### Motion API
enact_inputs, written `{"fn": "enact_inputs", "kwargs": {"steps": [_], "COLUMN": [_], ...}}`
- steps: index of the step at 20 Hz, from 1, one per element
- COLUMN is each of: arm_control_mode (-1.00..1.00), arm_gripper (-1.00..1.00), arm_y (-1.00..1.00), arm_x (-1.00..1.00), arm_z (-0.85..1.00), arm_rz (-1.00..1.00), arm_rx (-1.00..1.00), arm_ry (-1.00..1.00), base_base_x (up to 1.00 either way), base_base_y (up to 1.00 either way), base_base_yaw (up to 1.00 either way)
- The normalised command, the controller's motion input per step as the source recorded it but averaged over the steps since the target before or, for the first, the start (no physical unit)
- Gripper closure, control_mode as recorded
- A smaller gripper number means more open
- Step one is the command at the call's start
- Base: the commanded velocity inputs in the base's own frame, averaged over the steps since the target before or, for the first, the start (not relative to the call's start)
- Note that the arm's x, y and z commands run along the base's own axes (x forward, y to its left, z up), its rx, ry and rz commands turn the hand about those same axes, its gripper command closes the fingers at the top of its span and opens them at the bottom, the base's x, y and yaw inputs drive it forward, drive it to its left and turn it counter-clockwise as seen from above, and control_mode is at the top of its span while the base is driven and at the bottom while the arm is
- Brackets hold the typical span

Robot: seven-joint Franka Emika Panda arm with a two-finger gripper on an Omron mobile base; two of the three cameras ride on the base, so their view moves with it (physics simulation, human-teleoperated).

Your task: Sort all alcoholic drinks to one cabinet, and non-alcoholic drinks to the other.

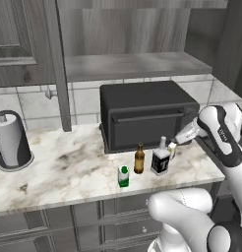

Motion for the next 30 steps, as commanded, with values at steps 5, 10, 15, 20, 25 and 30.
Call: {"fn": "enact_inputs", "kwargs": {"steps": [5,10,15,20,25,30], "arm_control_mode": [-1.00,-1.00,-1.00,-1.00,-1.00,-1.00], "arm_gripper": [-1.00,-1.00,-1.00,-1.00,-1.00,-1.00], "arm_y": [-0.08,-0.09,-0.05,0.00,0.00,0.00], "arm_x": [0.00,0.00,0.00,0.00,0.01,0.05], "arm_z": [-0.08,-0.11,-0.10,-0.12,-0.05,-0.04], "arm_rz": [0.09,0.11,0.11,0.08,0.00,0.00], "arm_rx": [0.02,0.01,0.02,0.04,0.05,0.05], "arm_ry": [-0.14,-0.15,-0.13,-0.03,0.00,0.01], "base_base_x": [0.00,0.00,0.00,0.00,0.00,0.00], "base_base_y": [0.00,0.00,0.00,0.00,0.00,0.00], "base_base_yaw": [0.00,0.00,0.00,0.00,0.00,0.00]}}
